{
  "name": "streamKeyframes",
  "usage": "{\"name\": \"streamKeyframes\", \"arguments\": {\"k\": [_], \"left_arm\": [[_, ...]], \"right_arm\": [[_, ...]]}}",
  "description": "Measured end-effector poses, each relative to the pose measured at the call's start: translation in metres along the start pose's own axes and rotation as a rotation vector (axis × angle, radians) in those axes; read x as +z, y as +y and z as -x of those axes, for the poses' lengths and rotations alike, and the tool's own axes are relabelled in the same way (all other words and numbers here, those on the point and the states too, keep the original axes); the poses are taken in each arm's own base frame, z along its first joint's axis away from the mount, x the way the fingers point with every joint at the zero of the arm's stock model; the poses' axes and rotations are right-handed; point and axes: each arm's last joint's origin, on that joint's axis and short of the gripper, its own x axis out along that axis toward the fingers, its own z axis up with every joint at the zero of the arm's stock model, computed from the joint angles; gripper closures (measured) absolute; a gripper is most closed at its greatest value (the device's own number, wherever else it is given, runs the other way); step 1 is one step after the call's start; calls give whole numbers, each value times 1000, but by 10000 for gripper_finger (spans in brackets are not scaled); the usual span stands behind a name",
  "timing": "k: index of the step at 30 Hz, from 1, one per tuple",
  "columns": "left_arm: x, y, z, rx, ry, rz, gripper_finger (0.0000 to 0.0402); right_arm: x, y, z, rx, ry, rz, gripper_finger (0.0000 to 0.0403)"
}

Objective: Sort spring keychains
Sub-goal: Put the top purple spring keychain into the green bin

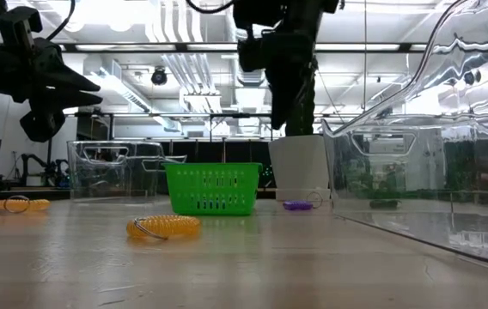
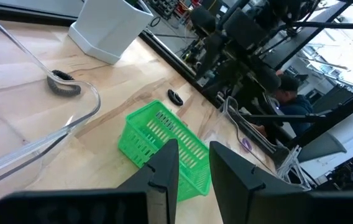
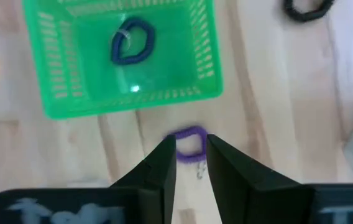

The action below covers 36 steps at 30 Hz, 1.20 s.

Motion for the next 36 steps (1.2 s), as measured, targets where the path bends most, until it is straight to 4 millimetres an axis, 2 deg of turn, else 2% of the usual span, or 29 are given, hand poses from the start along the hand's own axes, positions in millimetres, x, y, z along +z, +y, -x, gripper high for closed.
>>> {"name": "streamKeyframes", "arguments": {"k": [10,21,29,36], "left_arm": [[0,0,-1,5,6,22,319],[-1,0,-1,5,6,21,319],[0,0,-1,5,6,30,319],[0,0,-1,5,6,31,319]], "right_arm": [[-20,-27,-29,24,143,-82,295],[-24,-30,-45,21,105,-163,256],[-35,-33,-65,15,105,-234,250],[-36,-33,-71,6,77,-291,252]]}}
